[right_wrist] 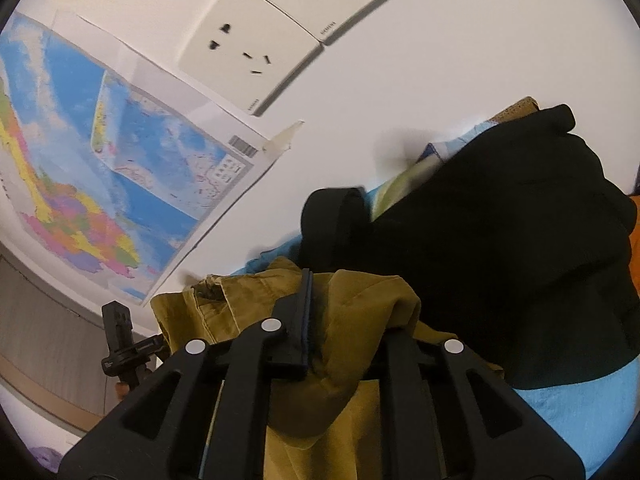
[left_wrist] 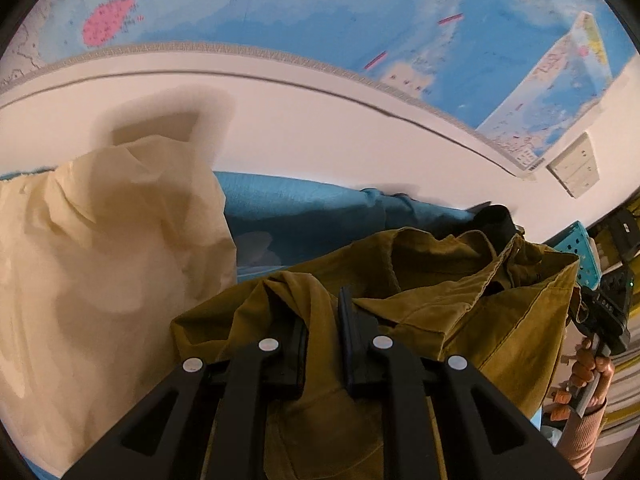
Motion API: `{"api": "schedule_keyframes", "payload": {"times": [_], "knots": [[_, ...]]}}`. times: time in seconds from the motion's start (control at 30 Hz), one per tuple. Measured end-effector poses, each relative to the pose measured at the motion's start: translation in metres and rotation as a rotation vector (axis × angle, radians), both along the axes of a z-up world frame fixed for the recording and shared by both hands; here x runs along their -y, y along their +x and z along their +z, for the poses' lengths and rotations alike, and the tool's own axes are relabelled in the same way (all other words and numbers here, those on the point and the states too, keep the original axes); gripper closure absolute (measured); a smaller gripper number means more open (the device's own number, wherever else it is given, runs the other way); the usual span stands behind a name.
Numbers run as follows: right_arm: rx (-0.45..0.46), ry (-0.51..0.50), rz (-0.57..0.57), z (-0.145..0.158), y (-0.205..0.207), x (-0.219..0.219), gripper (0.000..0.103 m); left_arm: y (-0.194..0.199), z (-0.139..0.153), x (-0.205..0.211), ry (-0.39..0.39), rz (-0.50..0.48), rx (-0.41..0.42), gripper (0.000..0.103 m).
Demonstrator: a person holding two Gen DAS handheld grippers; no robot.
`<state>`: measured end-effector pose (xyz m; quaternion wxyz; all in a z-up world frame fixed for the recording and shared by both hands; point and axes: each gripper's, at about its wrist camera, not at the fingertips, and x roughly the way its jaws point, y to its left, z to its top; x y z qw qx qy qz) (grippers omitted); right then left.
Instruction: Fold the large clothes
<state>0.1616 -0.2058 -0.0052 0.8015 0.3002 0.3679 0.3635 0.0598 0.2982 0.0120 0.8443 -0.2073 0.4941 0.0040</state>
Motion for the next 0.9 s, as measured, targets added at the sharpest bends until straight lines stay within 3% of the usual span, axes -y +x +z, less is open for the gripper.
{"api": "schedule_keyframes", "payload": {"times": [0.03,0.07,0.1,0.13,0.23,0.33,0.4,0.5,0.63,0.67,0.7,0.73,0.77,0.8,0.9], "knots": [[0.001,0.005,-0.005,0.0,0.0,0.001,0.081,0.002,-0.003,-0.001,-0.005,0.004,-0.008,0.089],[0.003,0.007,-0.008,0.0,-0.001,0.001,0.067,0.004,-0.005,-0.003,-0.011,0.007,-0.013,0.089],[0.004,0.013,-0.018,0.001,-0.002,0.003,0.044,0.005,-0.007,-0.003,-0.016,0.012,-0.02,0.089],[0.012,0.025,-0.036,0.003,-0.005,0.006,0.035,0.007,-0.01,-0.005,-0.021,0.018,-0.03,0.089],[0.055,0.052,-0.061,0.014,-0.016,0.017,0.035,0.01,-0.015,-0.011,-0.06,0.029,-0.044,0.088],[0.145,0.035,-0.062,0.03,-0.037,0.018,0.04,0.009,-0.017,-0.019,-0.137,0.048,-0.052,0.087],[0.211,-0.016,0.004,0.04,-0.053,0.0,0.041,0.009,-0.014,-0.021,-0.176,0.039,-0.043,0.079],[0.314,-0.163,0.121,0.049,-0.077,-0.051,0.041,0.004,-0.006,-0.021,-0.203,0.031,-0.006,0.068],[0.412,-0.368,0.256,0.039,-0.093,-0.136,0.045,-0.003,0.006,-0.016,-0.207,0.021,0.027,0.063],[0.408,-0.383,0.272,0.035,-0.091,-0.147,0.055,-0.006,0.009,-0.017,-0.216,0.019,0.037,0.061],[0.395,-0.393,0.289,0.03,-0.087,-0.159,0.078,-0.009,0.011,-0.017,-0.223,0.013,0.044,0.059],[0.385,-0.413,0.306,0.024,-0.08,-0.172,0.092,-0.014,0.016,-0.018,-0.244,0.003,0.063,0.058],[0.386,-0.428,0.303,0.021,-0.076,-0.177,0.101,-0.019,0.021,-0.019,-0.275,-0.01,0.088,0.041],[0.381,-0.441,0.286,0.019,-0.069,-0.183,0.101,-0.025,0.027,-0.021,-0.297,-0.014,0.12,0.028],[0.357,-0.387,0.234,0.023,-0.05,-0.179,0.101,-0.046,0.051,-0.023,-0.325,-0.033,0.249,0.022]]}}
